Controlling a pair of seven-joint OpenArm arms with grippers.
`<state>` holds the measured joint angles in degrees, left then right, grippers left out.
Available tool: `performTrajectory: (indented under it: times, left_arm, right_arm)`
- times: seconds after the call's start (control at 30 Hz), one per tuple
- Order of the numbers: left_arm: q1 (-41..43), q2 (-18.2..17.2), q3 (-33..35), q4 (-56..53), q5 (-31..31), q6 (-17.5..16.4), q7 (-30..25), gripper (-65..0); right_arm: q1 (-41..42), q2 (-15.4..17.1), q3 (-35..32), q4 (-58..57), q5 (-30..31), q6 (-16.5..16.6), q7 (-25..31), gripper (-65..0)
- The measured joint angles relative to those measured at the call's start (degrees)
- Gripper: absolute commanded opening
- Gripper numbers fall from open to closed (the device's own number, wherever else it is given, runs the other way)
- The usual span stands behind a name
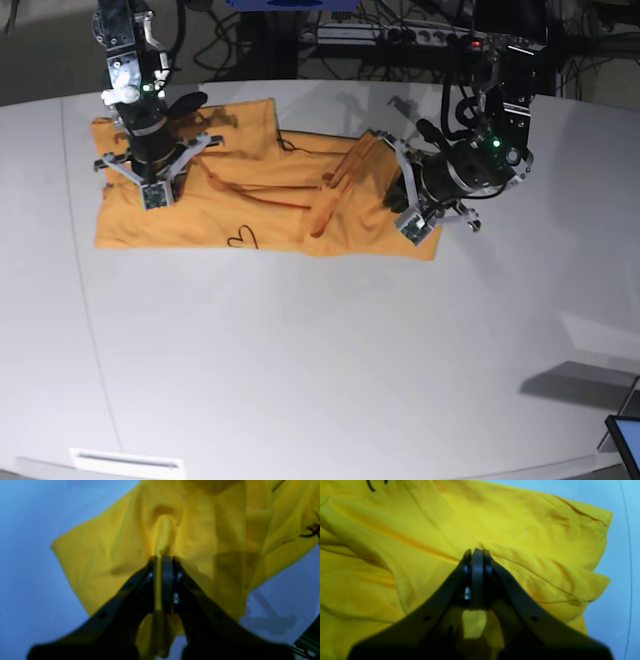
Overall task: Fold the T-shirt properly
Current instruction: 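Open the left gripper to release the folded hem and lift away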
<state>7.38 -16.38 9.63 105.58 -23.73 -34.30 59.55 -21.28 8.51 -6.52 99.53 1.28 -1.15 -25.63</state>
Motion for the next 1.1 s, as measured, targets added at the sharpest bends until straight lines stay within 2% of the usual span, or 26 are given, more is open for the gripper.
performTrajectory:
  times: [0.23, 0.37, 0.47, 0.53, 0.63, 0.73, 0.83, 0.93, 1.1]
  left_arm:
    - [1.09, 0.0, -0.13, -4.0, -0.55, 0.02, -2.19, -65.0]
    - [0.96, -0.11, -0.2, -3.41, -0.66, 0.0, -1.44, -64.7]
    - [1.07, -0.13, -0.2, -0.92, -0.31, 0.0, -0.11, -63.8]
    - [0.72, -0.13, -0.2, 0.72, -0.07, 0.0, 0.28, -59.3]
    - [0.44, -0.09, -1.07, 2.01, -0.09, -0.02, 0.22, -48.0]
    - [0.81, -0.07, -4.94, 2.6, -0.2, -0.04, 0.28, -35.9]
    - [0.74, -0.28, -7.93, 2.71, -0.04, 0.0, 0.44, -27.7]
    - [0.87, -0.28, -9.9, 2.71, -0.13, -0.02, 0.42, -25.9]
    - [0.59, -2.21, -10.8, 2.75, -0.07, -0.17, 0.46, -25.7]
  right_arm:
    - [0.0, 0.0, 0.0, 0.0, 0.0, 0.0, -0.02, -64.3]
    - [0.0, 0.0, 0.0, 0.24, 0.0, 0.02, -0.35, -64.1]
    - [-0.17, 0.02, 0.0, 1.92, -0.02, 0.02, -2.58, -64.0]
    - [-0.61, 0.0, 0.0, 3.1, -0.04, 0.0, -3.56, -64.0]
    - [-1.29, 0.0, 0.02, 4.33, -0.04, -0.02, -4.11, -64.0]
    - [-1.25, 0.13, 0.02, 5.07, -0.04, -0.02, -3.85, -63.1]
    - [-1.33, 0.13, 0.0, 5.09, -0.02, -0.2, -3.91, -56.3]
    - [-1.44, 0.15, 0.0, 5.4, -0.04, -0.2, -4.0, -46.9]
    - [-1.6, 0.11, 0.0, 8.87, -0.2, -0.17, -4.11, -45.3]
